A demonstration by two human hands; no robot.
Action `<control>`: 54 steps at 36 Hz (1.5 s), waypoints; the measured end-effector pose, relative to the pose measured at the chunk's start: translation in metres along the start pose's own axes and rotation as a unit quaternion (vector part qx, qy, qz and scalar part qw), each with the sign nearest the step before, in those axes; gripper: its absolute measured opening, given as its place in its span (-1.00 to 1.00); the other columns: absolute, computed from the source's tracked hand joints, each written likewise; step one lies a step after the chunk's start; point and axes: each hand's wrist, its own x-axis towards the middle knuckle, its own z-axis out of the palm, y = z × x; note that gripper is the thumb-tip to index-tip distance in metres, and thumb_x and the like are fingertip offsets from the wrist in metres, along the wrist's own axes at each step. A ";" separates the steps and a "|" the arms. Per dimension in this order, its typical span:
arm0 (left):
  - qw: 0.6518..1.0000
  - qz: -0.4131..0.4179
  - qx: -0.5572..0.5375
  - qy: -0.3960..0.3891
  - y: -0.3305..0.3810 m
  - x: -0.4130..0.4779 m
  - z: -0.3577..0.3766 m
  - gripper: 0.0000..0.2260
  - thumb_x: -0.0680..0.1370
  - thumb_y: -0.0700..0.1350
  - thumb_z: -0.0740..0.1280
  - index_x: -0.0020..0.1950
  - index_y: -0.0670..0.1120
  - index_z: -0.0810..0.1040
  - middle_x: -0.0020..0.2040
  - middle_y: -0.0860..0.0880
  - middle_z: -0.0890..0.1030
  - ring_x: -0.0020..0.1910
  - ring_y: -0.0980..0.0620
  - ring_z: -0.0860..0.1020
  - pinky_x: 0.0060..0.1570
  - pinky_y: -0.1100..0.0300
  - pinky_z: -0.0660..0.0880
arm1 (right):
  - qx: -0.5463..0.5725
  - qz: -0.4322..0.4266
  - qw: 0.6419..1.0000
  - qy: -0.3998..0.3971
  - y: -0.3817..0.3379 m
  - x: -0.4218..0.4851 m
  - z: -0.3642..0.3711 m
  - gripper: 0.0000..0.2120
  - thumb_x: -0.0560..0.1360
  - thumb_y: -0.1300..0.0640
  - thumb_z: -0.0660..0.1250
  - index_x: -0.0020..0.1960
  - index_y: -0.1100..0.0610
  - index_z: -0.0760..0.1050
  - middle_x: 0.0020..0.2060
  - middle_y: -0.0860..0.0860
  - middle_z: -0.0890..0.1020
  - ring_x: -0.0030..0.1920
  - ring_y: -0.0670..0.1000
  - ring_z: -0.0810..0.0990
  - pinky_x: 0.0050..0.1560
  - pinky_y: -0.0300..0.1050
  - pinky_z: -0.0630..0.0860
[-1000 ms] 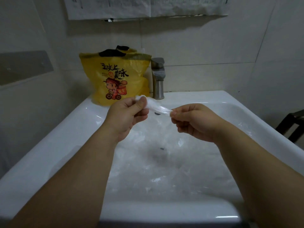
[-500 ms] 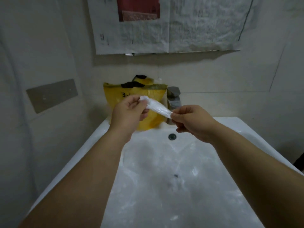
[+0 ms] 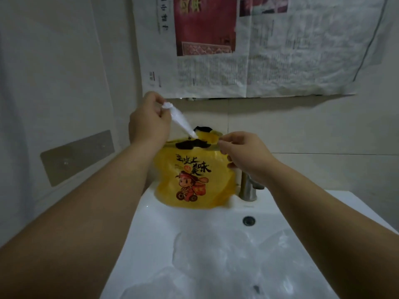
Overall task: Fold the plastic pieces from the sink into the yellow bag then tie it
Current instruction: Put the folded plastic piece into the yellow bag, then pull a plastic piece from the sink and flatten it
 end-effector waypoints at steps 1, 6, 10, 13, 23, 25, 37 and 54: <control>1.000 0.003 0.018 -0.018 -0.004 0.002 0.005 -0.91 0.61 -0.11 0.23 0.11 -0.01 0.45 -0.15 0.00 0.52 -0.19 -0.01 0.48 -0.30 0.18 0.36 | -0.002 -0.001 1.000 -0.003 0.002 0.003 0.002 -0.75 0.58 0.06 0.28 0.22 0.11 0.53 -0.16 0.03 0.58 -0.26 -0.03 0.52 -0.08 -0.01 0.61; 0.979 0.007 0.143 -0.144 -0.013 0.005 0.027 -0.80 0.63 -0.11 0.18 0.14 0.06 0.55 -0.07 -0.02 0.58 0.06 -0.16 0.53 0.24 -0.13 0.38 | -0.013 -0.002 1.000 -0.008 0.008 0.012 0.008 -0.76 0.58 0.06 0.28 0.21 0.08 0.52 -0.13 0.02 0.60 -0.30 -0.05 0.50 -0.07 0.06 0.61; 0.935 -0.020 0.220 -0.277 -0.019 0.002 0.038 -0.78 0.63 0.05 0.17 0.12 0.19 0.61 0.19 0.05 0.58 0.30 -0.12 0.41 0.41 -0.31 0.04 | -0.010 0.000 1.000 -0.004 0.014 0.013 0.009 -0.78 0.58 0.07 0.28 0.20 0.08 0.52 -0.14 -0.01 0.59 -0.30 -0.05 0.49 -0.04 0.09 0.59; 0.949 -0.051 0.181 -0.255 -0.020 0.002 0.037 -0.73 0.61 0.08 0.13 -0.11 0.07 0.59 0.12 -0.01 0.55 0.32 -0.16 0.34 0.40 -0.32 0.05 | -0.021 -0.002 1.000 0.002 0.016 0.012 0.008 -0.77 0.58 0.07 0.28 0.20 0.07 0.53 -0.05 -0.03 0.59 -0.24 -0.09 0.51 -0.02 0.01 0.60; 0.989 -0.003 -0.005 -0.146 0.012 -0.029 -0.003 -0.74 0.56 0.15 0.12 -0.13 0.06 0.51 -0.05 0.00 0.57 0.18 -0.08 0.48 0.24 -0.05 0.41 | -0.013 0.001 0.999 0.029 -0.003 -0.021 -0.004 -0.75 0.58 0.10 0.27 0.22 0.14 0.54 -0.19 -0.01 0.58 -0.30 -0.04 0.51 -0.13 0.00 0.60; 0.990 -0.011 -0.034 -0.136 0.015 -0.046 -0.007 -0.77 0.62 0.06 0.16 -0.13 0.00 0.50 -0.12 -0.03 0.51 0.04 -0.05 0.51 0.09 0.02 0.44 | -0.010 0.005 1.000 0.026 -0.004 -0.035 -0.006 -0.77 0.58 0.11 0.27 0.19 0.14 0.55 -0.21 -0.03 0.57 -0.30 -0.02 0.51 -0.20 -0.06 0.56; 0.918 -0.155 -0.071 -0.358 0.028 -0.216 0.018 -0.81 0.59 -0.06 0.28 0.06 -0.09 0.63 0.06 -0.09 0.64 0.02 -0.03 0.55 0.02 0.14 0.47 | -0.107 0.142 0.984 0.019 0.079 -0.143 -0.018 -0.77 0.56 0.19 0.26 0.14 0.26 0.57 0.02 0.19 0.63 -0.15 0.04 0.52 0.01 0.04 0.59; 0.803 -0.143 0.061 -0.575 -0.002 -0.259 0.043 -0.20 0.47 0.24 0.37 0.59 0.05 0.09 0.56 0.01 0.20 0.49 -0.03 0.25 0.42 0.05 0.27 | -0.136 0.190 0.971 -0.047 0.129 -0.155 -0.032 -0.79 0.60 0.12 0.22 0.04 0.23 0.57 -0.13 0.08 0.61 -0.07 0.11 0.57 -0.13 -0.11 0.48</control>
